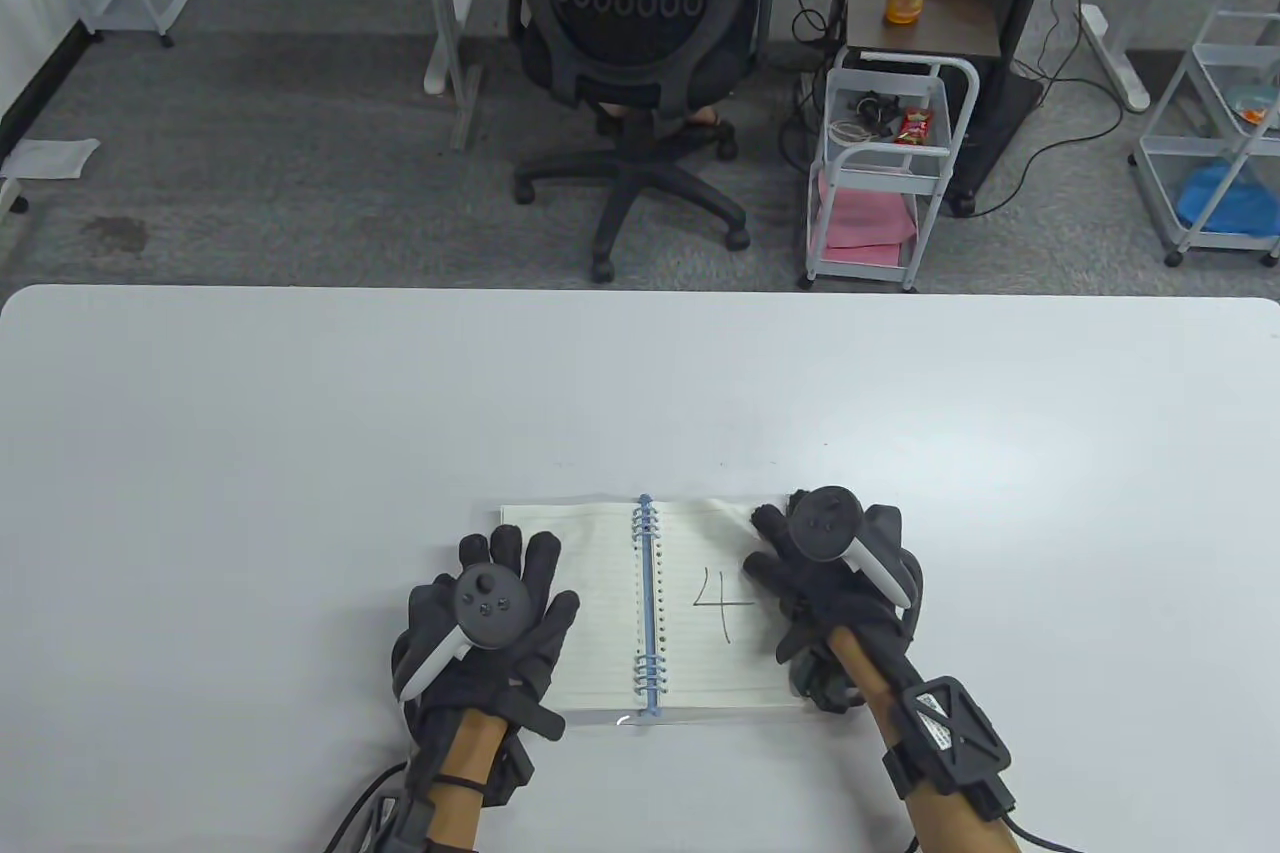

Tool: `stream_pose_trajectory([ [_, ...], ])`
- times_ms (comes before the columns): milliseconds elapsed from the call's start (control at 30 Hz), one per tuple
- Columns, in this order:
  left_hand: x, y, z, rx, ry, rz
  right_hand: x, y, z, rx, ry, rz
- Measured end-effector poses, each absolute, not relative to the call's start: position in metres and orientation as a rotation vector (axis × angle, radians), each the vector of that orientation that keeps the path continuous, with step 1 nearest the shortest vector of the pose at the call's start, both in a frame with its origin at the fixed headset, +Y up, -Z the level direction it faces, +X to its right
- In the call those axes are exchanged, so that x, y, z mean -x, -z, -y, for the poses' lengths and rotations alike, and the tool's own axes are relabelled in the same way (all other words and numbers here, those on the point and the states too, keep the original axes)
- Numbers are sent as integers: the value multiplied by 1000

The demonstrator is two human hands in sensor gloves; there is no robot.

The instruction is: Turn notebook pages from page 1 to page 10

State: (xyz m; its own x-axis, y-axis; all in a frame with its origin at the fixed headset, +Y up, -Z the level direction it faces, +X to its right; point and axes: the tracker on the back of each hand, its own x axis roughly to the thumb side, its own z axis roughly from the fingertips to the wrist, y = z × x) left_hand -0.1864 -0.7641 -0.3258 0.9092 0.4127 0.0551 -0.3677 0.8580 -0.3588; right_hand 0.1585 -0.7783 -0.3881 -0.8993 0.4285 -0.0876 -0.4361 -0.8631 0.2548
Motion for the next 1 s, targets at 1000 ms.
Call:
stream_pose_trajectory([
  [1000,220,320,741,235,-598,80,-59,327,771,-614,-2206,-712],
])
